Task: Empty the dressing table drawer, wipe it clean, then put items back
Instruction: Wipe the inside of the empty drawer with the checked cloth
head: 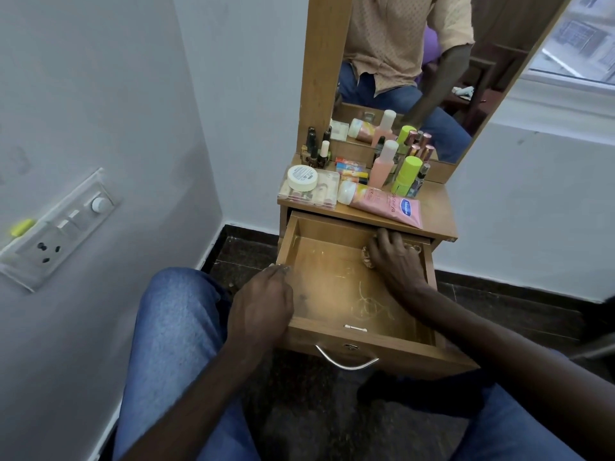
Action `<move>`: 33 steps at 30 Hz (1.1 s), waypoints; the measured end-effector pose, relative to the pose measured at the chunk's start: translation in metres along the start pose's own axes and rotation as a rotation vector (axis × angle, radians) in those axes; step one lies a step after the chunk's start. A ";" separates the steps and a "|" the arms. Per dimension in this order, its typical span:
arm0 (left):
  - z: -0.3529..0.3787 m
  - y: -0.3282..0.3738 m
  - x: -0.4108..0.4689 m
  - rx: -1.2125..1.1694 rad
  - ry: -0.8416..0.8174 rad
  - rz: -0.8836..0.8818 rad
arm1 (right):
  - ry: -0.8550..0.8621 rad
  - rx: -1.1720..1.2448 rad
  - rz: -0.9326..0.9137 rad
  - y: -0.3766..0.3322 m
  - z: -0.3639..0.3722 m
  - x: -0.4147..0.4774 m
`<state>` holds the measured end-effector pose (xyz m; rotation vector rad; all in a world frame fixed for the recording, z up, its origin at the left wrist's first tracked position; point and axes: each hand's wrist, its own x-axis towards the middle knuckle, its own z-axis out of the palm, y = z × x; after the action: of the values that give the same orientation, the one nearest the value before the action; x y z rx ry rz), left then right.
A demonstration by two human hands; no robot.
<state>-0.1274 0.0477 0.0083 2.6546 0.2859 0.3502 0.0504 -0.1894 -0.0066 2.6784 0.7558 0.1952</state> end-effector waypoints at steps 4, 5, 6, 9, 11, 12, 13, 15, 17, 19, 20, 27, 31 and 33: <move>0.001 0.000 0.001 0.011 -0.004 -0.001 | 0.096 0.100 -0.098 -0.038 -0.009 0.019; 0.001 0.000 0.001 0.013 -0.004 -0.001 | 0.131 0.110 -0.138 -0.049 -0.012 0.026; 0.001 0.000 0.001 0.013 -0.002 0.000 | 0.156 0.113 -0.180 -0.060 -0.016 0.033; 0.002 -0.001 0.002 -0.001 0.006 0.015 | 0.197 0.043 -0.330 -0.084 -0.025 0.059; 0.004 -0.003 0.002 -0.007 0.001 0.027 | 0.206 -0.023 -0.403 -0.087 -0.029 0.065; 0.005 -0.004 0.002 -0.011 -0.003 0.027 | 0.205 -0.040 -0.413 -0.083 -0.030 0.063; 0.005 -0.004 0.002 -0.014 -0.003 0.022 | 0.201 -0.057 -0.410 -0.076 -0.029 0.059; 0.004 -0.004 0.002 -0.016 -0.002 0.018 | 0.187 -0.096 -0.370 -0.053 -0.024 0.045; 0.003 -0.003 0.002 -0.012 0.001 0.027 | 0.163 -0.115 -0.311 -0.025 -0.016 0.027; 0.002 -0.003 0.002 -0.004 0.007 0.032 | 0.124 -0.139 -0.230 0.001 -0.010 0.008; 0.002 -0.003 0.002 -0.002 0.011 0.031 | 0.107 -0.156 -0.179 0.011 -0.007 0.000; 0.004 -0.004 0.005 0.014 0.006 0.051 | -0.033 0.051 0.073 0.010 -0.019 -0.014; -0.002 0.001 0.005 0.061 -0.018 0.071 | 0.010 0.435 0.143 0.004 -0.030 -0.013; -0.006 0.013 0.003 0.053 -0.040 0.086 | 0.040 0.679 0.260 0.002 -0.037 -0.013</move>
<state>-0.1245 0.0395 0.0196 2.7285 0.1708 0.3200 0.0323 -0.1866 0.0276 3.4280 0.5470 0.0583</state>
